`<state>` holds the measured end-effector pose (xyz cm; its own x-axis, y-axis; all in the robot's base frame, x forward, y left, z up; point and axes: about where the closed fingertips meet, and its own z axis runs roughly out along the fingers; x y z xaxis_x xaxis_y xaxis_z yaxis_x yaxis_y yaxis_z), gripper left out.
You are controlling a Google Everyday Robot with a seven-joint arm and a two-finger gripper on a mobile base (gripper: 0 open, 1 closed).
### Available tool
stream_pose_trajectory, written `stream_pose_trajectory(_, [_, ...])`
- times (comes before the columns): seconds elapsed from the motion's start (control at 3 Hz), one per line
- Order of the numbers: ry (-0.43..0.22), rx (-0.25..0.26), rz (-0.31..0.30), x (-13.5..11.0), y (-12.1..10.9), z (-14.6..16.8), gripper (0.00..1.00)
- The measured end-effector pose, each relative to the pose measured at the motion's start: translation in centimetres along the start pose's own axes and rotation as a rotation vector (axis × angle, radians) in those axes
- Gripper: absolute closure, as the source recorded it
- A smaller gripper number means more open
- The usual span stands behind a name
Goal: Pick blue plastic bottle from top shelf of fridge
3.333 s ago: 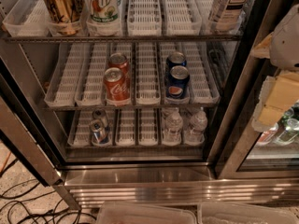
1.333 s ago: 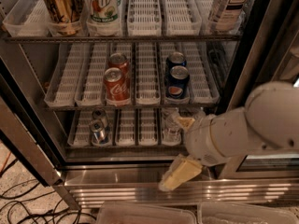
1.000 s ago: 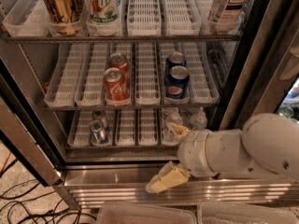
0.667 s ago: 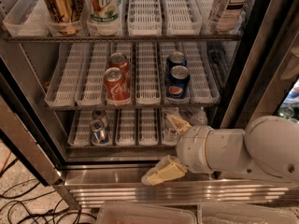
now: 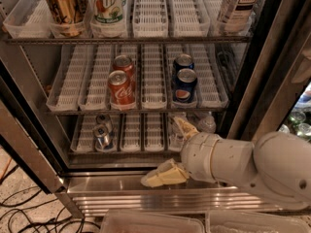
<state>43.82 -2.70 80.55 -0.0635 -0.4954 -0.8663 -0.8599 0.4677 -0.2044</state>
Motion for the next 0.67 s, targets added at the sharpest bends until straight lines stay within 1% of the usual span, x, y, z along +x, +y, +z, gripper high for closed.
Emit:
stream_pose_trajectory(0.33, [-0.134,0.153,0.125,0.7,-1.9,-0.2,0.0])
stream_pose_trajectory(0.67, [-0.226,0.301,0.237,3.0,-3.4,-1.3,0.0])
